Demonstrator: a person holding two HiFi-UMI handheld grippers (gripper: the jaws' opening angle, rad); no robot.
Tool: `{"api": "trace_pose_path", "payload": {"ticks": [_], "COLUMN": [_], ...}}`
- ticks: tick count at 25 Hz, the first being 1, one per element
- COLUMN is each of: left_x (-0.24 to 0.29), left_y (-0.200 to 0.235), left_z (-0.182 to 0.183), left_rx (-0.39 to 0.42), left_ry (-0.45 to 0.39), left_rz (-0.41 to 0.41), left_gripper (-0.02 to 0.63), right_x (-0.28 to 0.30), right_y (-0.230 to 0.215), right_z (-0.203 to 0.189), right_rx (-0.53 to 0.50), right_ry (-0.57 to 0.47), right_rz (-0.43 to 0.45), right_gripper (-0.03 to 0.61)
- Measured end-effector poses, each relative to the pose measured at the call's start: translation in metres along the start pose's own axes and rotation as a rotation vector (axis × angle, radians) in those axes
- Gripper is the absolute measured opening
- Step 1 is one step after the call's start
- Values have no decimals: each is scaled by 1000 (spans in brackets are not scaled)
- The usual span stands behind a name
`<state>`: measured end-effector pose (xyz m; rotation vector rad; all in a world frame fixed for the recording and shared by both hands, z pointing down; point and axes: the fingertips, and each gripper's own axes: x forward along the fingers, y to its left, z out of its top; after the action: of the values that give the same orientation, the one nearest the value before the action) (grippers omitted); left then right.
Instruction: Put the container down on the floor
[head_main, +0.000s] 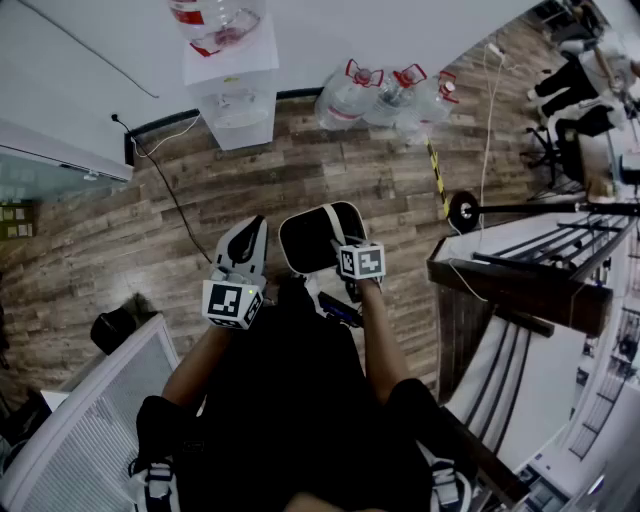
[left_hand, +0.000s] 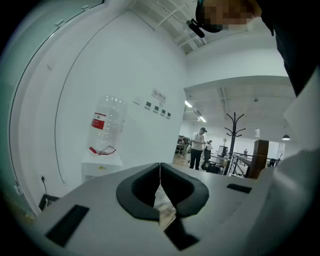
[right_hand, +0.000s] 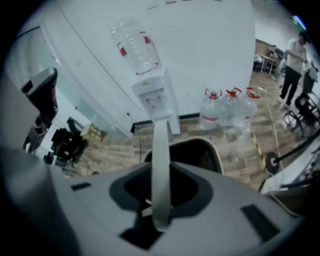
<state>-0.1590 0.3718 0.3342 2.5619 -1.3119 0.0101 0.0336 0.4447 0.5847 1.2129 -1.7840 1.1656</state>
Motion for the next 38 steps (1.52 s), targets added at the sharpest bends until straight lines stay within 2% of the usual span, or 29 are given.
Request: {"api": "trace_pose_path", "payload": {"ticks": [18, 27, 30, 32, 38], "left_x": [4, 12, 17, 18, 32], "left_y": [-12, -34, -46, -52, -62], "left_z": [-8, -12, -10, -11, -15], "left_rx": [-10, 0, -34, -57, -25], "left_ry": [23, -2, -30, -46, -31], "left_rz": [-5, 18, 21, 35, 104], "left_gripper": [29, 29, 26, 26, 26], "right_x": [-7, -13, -13, -14, -15], "right_y": [6, 0, -7, -13, -35], "right_z": [0, 4, 8, 9, 20], "right_rx": [-36, -99, -114, -126, -182], "right_ry": [-11, -7, -8, -6, 3], "right_rz": [36, 77, 94, 104, 116], "right_gripper": [109, 109, 109, 109, 109]}}
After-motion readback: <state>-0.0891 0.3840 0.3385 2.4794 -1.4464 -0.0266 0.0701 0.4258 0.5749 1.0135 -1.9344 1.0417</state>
